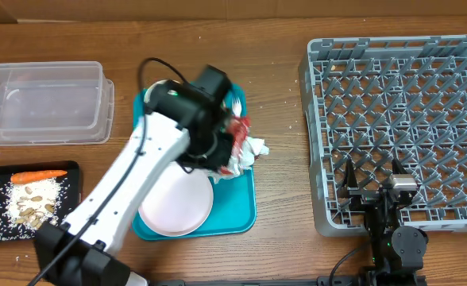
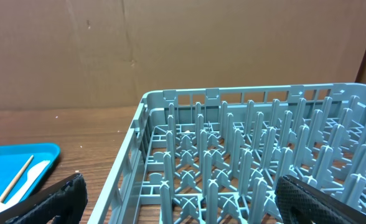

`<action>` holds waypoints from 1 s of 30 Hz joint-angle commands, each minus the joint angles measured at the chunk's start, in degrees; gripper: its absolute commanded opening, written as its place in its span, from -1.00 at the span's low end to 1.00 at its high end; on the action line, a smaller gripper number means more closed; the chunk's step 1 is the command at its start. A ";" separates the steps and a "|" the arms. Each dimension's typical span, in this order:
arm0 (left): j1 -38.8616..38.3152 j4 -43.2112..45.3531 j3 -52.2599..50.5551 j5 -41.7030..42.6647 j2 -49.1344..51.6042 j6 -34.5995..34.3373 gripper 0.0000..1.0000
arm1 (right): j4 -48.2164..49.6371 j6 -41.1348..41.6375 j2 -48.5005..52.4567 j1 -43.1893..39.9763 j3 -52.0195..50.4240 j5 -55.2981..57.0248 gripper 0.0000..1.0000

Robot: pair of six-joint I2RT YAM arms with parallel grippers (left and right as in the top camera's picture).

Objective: Sort waste into correct bins and load items into the dishwasher
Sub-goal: 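Carry the red wrapper left and drop it into the clear bin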

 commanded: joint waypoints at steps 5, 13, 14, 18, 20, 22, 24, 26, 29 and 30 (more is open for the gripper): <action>21.27 7.28 1.01 -0.35 -2.32 -1.73 -0.92 | 0.42 -0.20 -0.39 0.33 -0.61 -0.20 1.00; 45.07 23.82 0.98 1.70 -0.76 -19.67 -0.90 | 0.42 -0.20 -0.39 0.33 -0.61 -0.20 1.00; 46.77 25.09 0.96 1.60 -0.13 -21.73 -0.86 | 0.42 -0.20 -0.39 0.33 -0.61 -0.20 1.00; 51.39 30.71 0.94 0.17 3.41 -24.30 -0.84 | 0.42 -0.20 -0.39 0.33 -0.61 -0.20 1.00; 52.63 32.41 0.94 0.24 5.53 -25.00 -0.84 | 0.42 -0.22 -0.39 0.33 -0.61 -0.20 1.00; 53.59 34.03 0.94 0.22 7.74 -26.29 -0.82 | 0.42 -0.20 -0.39 0.33 -0.61 -0.20 1.00; 54.93 35.60 0.94 0.22 10.67 -27.76 -0.60 | 0.42 -0.20 -0.39 0.33 -0.61 -0.20 1.00; 55.47 36.06 0.94 0.20 11.19 -27.74 -0.49 | 0.42 -0.22 -0.39 0.33 -0.61 -0.20 1.00; 56.92 37.00 1.05 1.14 10.51 -27.82 0.57 | 0.42 -0.20 -0.39 0.33 -0.61 -0.20 1.00; 57.27 37.00 1.09 2.95 10.25 -26.71 0.71 | 0.42 -0.20 -0.39 0.33 -0.61 -0.20 1.00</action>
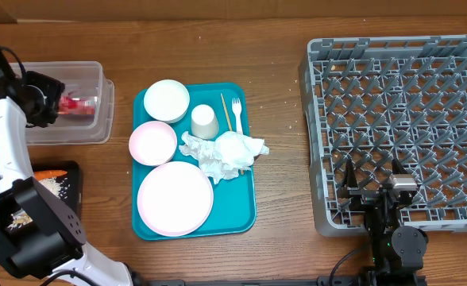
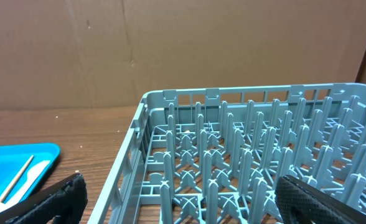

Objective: Sort waste into correct bins and load items into the dishwasher
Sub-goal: 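Carry the red wrapper left and drop it into the clear bin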

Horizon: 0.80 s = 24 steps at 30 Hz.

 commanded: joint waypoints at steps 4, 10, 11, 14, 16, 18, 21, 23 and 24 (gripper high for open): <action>2.45 2.29 1.22 23.98 -1.86 16.28 0.75 | 0.44 -0.20 -0.39 0.33 -0.61 -0.20 1.00; -1.14 -0.74 1.25 40.04 -4.04 25.46 0.90 | 0.44 -0.20 -0.39 0.33 -0.61 -0.20 1.00; -2.43 -2.25 1.25 40.02 -4.57 27.47 0.90 | 0.44 -0.20 -0.39 0.33 -0.61 -0.20 1.00; -8.09 -8.07 1.25 36.46 -6.32 32.98 0.89 | 0.44 -0.20 -0.39 0.33 -0.61 -0.20 1.00; -12.94 -11.80 1.25 31.74 -7.41 33.35 0.87 | 0.44 -0.20 -0.39 0.33 -0.61 -0.20 1.00; -17.99 -15.52 1.25 28.17 -8.09 33.31 0.86 | 0.44 -0.20 -0.39 0.33 -0.61 -0.20 1.00; -25.68 -21.40 1.22 22.67 -8.28 32.94 0.80 | 0.44 -0.20 -0.39 0.33 -0.61 -0.20 1.00; -30.32 -24.24 1.20 17.49 -8.20 31.23 0.79 | 0.44 -0.20 -0.39 0.33 -0.61 -0.20 1.00; -32.98 -25.55 1.16 13.64 -8.20 29.88 0.79 | 0.44 -0.20 -0.39 0.33 -0.61 -0.20 1.00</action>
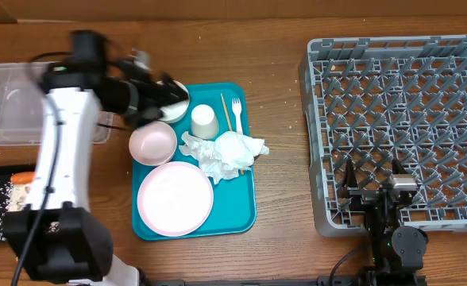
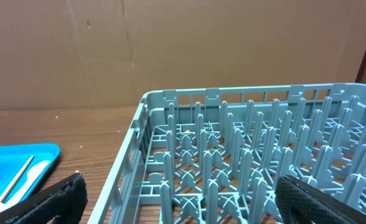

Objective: Sort waste into correct bins and load items into the dishwasher
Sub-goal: 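Carry the red wrapper left and drop it into the clear bin, then move the left gripper down onto the crumpled white tissue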

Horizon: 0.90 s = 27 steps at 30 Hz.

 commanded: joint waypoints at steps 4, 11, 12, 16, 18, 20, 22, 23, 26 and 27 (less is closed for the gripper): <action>-14.12 -5.81 0.66 -23.56 -1.29 -7.02 0.74 | 0.42 -0.22 -0.39 0.33 -0.61 -0.22 1.00; -26.23 -4.57 -4.76 -39.91 -1.29 -30.25 0.68 | 0.42 -0.22 -0.39 0.33 -0.61 -0.22 1.00; -27.08 -3.54 -6.21 -39.93 -1.29 -33.70 0.72 | 0.42 -0.22 -0.39 0.33 -0.61 -0.22 1.00; -29.49 3.43 -12.70 -39.26 -1.29 -41.94 0.81 | 0.42 -0.22 -0.39 0.33 -0.61 -0.22 1.00; -29.97 8.04 -15.30 -38.27 -1.29 -42.62 0.80 | 0.42 -0.24 -0.39 0.33 -0.61 -0.22 1.00; -30.03 11.47 -16.46 -38.21 -1.29 -42.69 0.77 | 0.42 -0.22 -0.39 0.33 -0.61 -0.22 1.00; -30.03 13.62 -16.52 -38.27 -1.29 -42.69 0.74 | 0.42 -0.22 -0.39 0.33 -0.61 -0.22 1.00; -30.03 14.47 -16.52 -38.25 -1.29 -42.88 0.71 | 0.42 -0.22 -0.39 0.33 -0.61 -0.22 1.00; -30.18 15.04 -16.81 -37.79 -1.27 -45.90 0.63 | 0.42 -0.24 -0.39 0.33 -0.61 -0.22 1.00; -30.42 15.08 -17.09 -37.79 -1.27 -47.08 0.62 | 0.42 -0.22 -0.39 0.33 -0.61 -0.22 1.00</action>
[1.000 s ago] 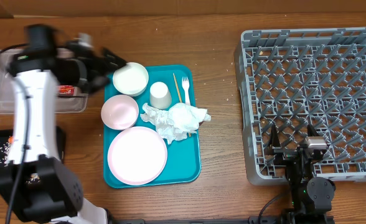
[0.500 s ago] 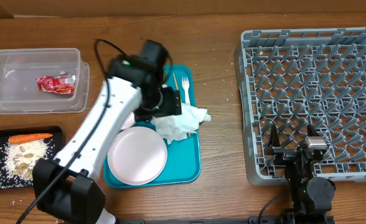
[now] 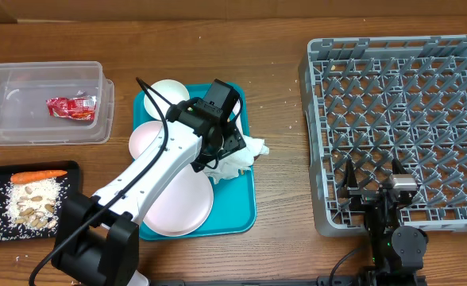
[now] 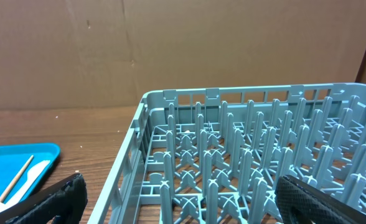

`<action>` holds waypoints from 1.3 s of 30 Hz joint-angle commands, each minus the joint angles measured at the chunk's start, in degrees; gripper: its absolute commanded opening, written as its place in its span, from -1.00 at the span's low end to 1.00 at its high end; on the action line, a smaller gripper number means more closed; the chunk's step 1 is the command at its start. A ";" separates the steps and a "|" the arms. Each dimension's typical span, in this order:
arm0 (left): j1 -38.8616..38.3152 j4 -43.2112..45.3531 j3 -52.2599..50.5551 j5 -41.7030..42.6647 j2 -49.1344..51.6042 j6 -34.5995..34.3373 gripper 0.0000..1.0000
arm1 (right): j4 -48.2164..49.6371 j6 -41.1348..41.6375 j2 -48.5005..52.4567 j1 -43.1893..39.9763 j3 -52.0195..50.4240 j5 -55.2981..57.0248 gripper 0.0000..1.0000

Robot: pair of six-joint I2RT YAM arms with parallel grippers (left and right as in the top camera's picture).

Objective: Sort waste into correct bins and load items into the dishwasher
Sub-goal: 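Move the left gripper down onto the crumpled white tissue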

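My left gripper (image 3: 227, 140) is down over the teal tray (image 3: 245, 210), right at the crumpled white napkins (image 3: 245, 151); its jaws are dark against the arm and unreadable. The tray also holds a white bowl (image 3: 164, 87), a pink bowl (image 3: 142, 139), a large plate (image 3: 178, 202) and a fork (image 3: 238, 107). A chopstick (image 4: 16, 178) shows on the tray in the right wrist view. A red wrapper (image 3: 71, 107) lies in the clear bin (image 3: 11, 131). At the near edge of the grey dish rack (image 3: 400, 48), my right gripper (image 3: 374, 189) stands open and empty.
A black tray (image 3: 73, 171) at the front left carries a carrot (image 3: 39, 175) and scattered rice with seeds. The left arm crosses the tray and hides part of it. A cardboard wall (image 4: 170, 50) closes off the back of the table.
My left arm has moved from the tray's upper left corner, near the white bowl, to the napkins in the tray's middle. The right arm has not moved.
My left gripper was at the tray with a red wrapper at its tip beside the napkins. Then it was over the clear bin with the wrapper. Then it was back by the tray without it, and the wrapper now lies in the bin.
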 commanded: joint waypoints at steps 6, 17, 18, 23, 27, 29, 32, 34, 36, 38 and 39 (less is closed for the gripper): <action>-1.95 1.27 -3.28 -1.73 -0.85 -10.40 0.61 | 0.44 -0.20 -0.39 0.31 -0.61 -0.22 1.00; -1.88 7.08 -6.32 -5.90 -0.68 -12.96 0.49 | 0.44 -0.20 -0.39 0.31 -0.61 -0.22 1.00; -1.88 7.41 -6.32 -5.81 -0.44 -12.98 0.49 | 0.44 -0.20 -0.39 0.31 -0.61 -0.22 1.00; -1.88 8.50 -6.32 -5.86 2.21 -13.35 0.51 | 0.44 -0.20 -0.39 0.31 -0.61 -0.22 1.00; -1.88 9.14 -6.32 -5.81 4.22 -13.38 0.50 | 0.44 -0.20 -0.39 0.31 -0.61 -0.22 1.00; -1.88 9.22 -6.32 -6.01 4.74 -13.35 0.40 | 0.44 -0.22 -0.39 0.31 -0.61 -0.22 1.00; -1.88 9.40 -6.27 -7.21 4.59 -13.33 0.33 | 0.44 -0.20 -0.39 0.31 -0.61 -0.22 1.00; -1.81 9.38 -6.23 -8.04 4.33 -13.29 0.33 | 0.44 -0.20 -0.39 0.31 -0.61 -0.22 1.00; -1.84 9.35 -5.86 -8.46 4.15 -11.85 0.30 | 0.44 -0.20 -0.39 0.31 -0.61 -0.22 1.00; -1.84 9.09 -5.16 -8.44 4.04 -10.16 0.26 | 0.44 -0.20 -0.39 0.31 -0.61 -0.22 1.00; -1.88 8.55 -4.48 -8.44 4.00 -9.84 0.22 | 0.44 -0.20 -0.39 0.31 -0.61 -0.22 1.00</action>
